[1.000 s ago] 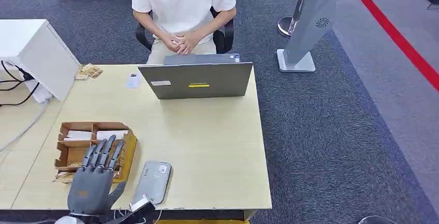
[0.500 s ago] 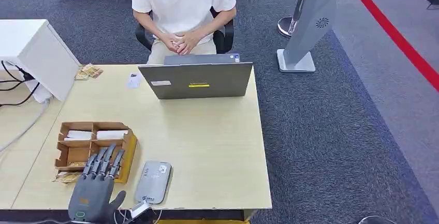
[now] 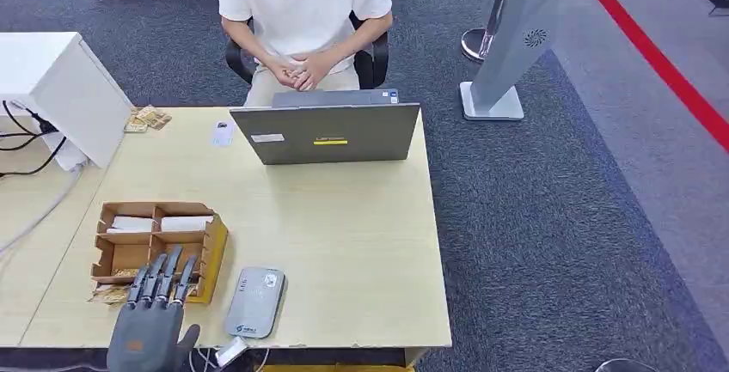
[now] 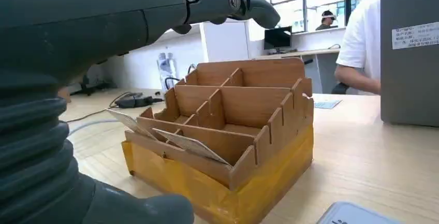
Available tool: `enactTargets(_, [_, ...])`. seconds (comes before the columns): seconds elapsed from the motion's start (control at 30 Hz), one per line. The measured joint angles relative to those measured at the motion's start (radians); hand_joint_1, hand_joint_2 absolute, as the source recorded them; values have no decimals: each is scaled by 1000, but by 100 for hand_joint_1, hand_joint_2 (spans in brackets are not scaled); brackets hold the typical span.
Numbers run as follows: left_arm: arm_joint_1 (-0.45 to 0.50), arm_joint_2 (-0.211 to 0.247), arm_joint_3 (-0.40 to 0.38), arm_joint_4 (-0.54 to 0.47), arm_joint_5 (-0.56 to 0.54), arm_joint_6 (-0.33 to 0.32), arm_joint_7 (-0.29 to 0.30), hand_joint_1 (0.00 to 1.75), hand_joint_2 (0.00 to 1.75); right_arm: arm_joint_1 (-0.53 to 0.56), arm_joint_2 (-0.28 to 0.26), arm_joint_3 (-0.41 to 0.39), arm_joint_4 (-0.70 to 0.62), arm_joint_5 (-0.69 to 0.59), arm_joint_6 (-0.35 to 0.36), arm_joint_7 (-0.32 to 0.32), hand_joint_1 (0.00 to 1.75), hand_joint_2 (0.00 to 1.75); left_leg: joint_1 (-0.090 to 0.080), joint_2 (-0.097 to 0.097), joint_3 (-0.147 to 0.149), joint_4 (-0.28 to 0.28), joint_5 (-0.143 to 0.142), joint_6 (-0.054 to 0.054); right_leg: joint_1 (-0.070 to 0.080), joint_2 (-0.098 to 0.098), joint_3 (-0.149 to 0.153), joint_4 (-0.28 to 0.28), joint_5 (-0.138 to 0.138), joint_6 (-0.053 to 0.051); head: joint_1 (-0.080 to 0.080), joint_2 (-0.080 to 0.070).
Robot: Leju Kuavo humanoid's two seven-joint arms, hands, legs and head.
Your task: Pass the card to the sensor for recognition and then transmit it.
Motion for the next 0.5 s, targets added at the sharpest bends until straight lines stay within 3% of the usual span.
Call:
enactTargets(0.3, [8,-8,9,-2,-14,15,17,0,175,0,0,0,0,4,-1,6,0,0,0,0,0,0,0,0,0,0,0,0,0,0,0,0])
enactTargets(0.5, [8,-27,43,-3,-85,64,41,0,175,0,0,0,0,13,-2,7,0,0,0,0,0,0,0,0,0,0,0,0,0,0,0,0])
